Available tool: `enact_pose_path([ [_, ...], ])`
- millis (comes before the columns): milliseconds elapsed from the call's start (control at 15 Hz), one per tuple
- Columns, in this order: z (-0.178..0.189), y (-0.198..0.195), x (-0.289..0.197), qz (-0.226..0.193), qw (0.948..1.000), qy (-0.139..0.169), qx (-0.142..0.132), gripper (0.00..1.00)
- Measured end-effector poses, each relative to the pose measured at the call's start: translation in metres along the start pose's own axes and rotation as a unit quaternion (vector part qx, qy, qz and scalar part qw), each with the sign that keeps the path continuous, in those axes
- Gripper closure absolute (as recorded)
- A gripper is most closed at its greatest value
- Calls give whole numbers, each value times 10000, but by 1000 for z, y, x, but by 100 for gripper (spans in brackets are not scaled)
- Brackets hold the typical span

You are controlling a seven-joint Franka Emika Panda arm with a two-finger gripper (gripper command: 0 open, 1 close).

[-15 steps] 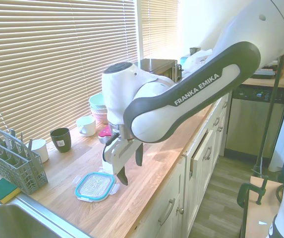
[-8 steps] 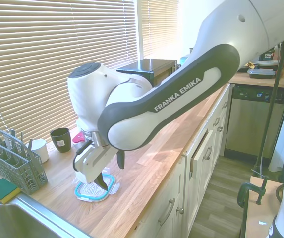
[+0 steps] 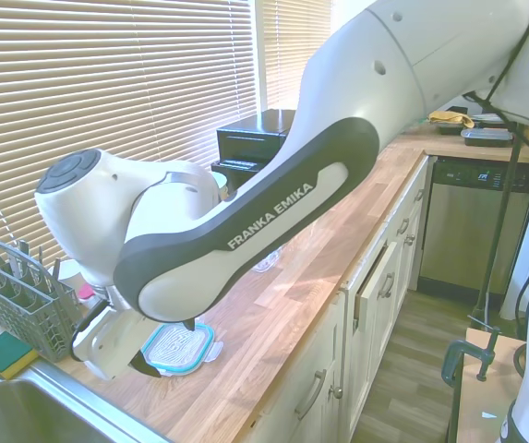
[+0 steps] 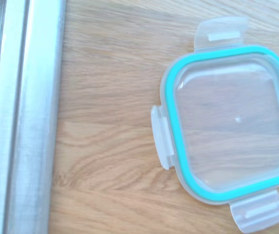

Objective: Cover the lid of the food container

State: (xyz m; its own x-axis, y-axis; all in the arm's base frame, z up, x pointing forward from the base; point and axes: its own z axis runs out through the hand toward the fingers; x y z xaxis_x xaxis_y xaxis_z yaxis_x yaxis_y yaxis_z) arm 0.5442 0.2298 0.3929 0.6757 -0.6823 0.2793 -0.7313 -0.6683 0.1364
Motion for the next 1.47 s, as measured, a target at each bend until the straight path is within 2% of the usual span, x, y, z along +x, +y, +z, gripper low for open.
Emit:
enact_pose_path([
  [400, 26, -19, 7, 85, 9996, 131, -216, 0],
  [867, 59, -33, -2, -79, 9981, 390, -469, 0],
  [1133, 70, -37, -4, -205, 9963, 632, -549, 0],
  [1467, 76, -42, 4, -210, 9953, 773, -554, 0],
])
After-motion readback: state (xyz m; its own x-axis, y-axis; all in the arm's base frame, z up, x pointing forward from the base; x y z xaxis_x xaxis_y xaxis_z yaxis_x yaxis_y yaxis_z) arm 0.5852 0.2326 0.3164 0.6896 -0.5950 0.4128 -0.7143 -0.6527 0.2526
